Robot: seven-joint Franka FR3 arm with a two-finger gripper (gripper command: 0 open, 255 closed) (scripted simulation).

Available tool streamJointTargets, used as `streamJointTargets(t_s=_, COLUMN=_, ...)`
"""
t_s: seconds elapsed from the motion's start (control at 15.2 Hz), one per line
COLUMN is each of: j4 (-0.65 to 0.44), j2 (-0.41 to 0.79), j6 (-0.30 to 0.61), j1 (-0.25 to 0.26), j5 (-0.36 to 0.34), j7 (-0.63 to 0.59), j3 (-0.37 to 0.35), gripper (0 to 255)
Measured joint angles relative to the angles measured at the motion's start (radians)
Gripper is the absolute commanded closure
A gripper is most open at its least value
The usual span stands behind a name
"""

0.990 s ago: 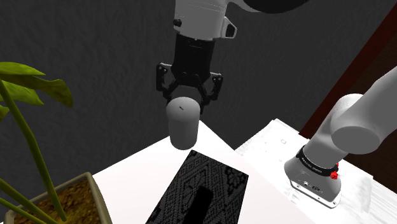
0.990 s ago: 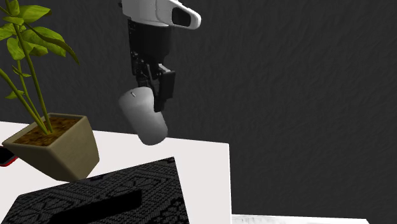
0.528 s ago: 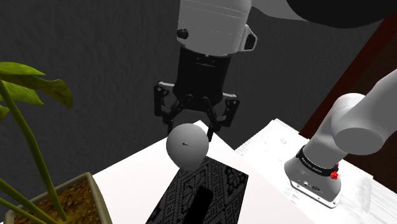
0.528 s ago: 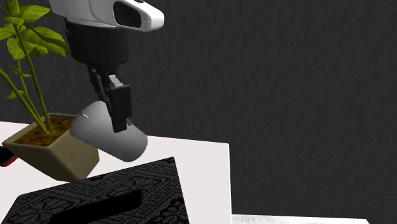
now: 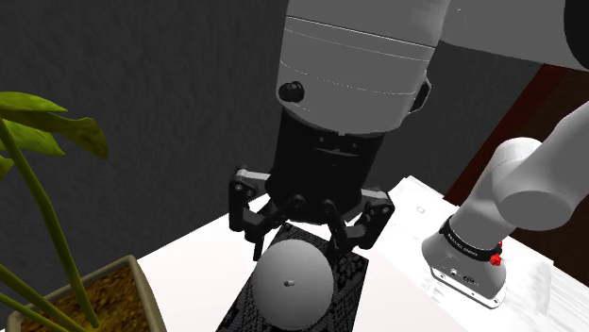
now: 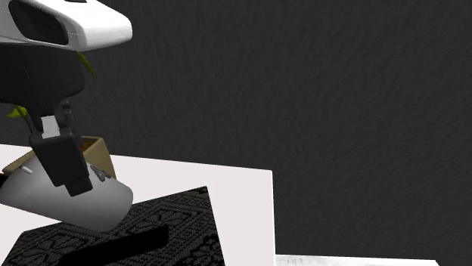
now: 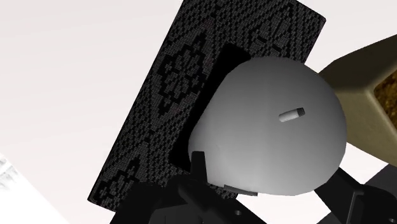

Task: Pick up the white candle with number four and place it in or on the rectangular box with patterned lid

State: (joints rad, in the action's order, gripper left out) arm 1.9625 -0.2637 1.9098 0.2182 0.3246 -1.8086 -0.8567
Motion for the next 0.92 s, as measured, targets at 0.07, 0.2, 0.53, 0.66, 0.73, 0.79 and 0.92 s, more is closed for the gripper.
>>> streamJointTargets(t_s=0.07, j4=0.009, j2=0.000, j6=0.010, j1=0.001, j5=0.001, j7=-0.001, j3=-0.003, gripper=255)
streamJointTargets(t_s=0.2, j4=0.035, j2=0.000, j6=0.036, j1=0.003, j5=0.004, j7=0.001, j3=-0.008, gripper=255)
streamJointTargets(t_s=0.53, j4=0.093, j2=0.016, j6=0.107, j1=0.003, j5=0.002, j7=0.002, j3=-0.026, gripper=255)
streamJointTargets(t_s=0.66, j4=0.116, j2=0.020, j6=0.133, j1=0.004, j5=0.003, j7=0.005, j3=-0.030, gripper=255)
streamJointTargets(t_s=0.73, j4=0.124, j2=0.024, j6=0.145, j1=0.003, j5=0.001, j7=0.004, j3=-0.035, gripper=255)
streamJointTargets(t_s=0.79, j4=0.133, j2=0.026, j6=0.156, j1=0.004, j5=0.001, j7=0.005, j3=-0.037, gripper=255)
streamJointTargets(t_s=0.92, j4=0.156, j2=0.036, j6=0.186, j1=0.003, j5=-0.001, j7=0.004, j3=-0.045, gripper=255)
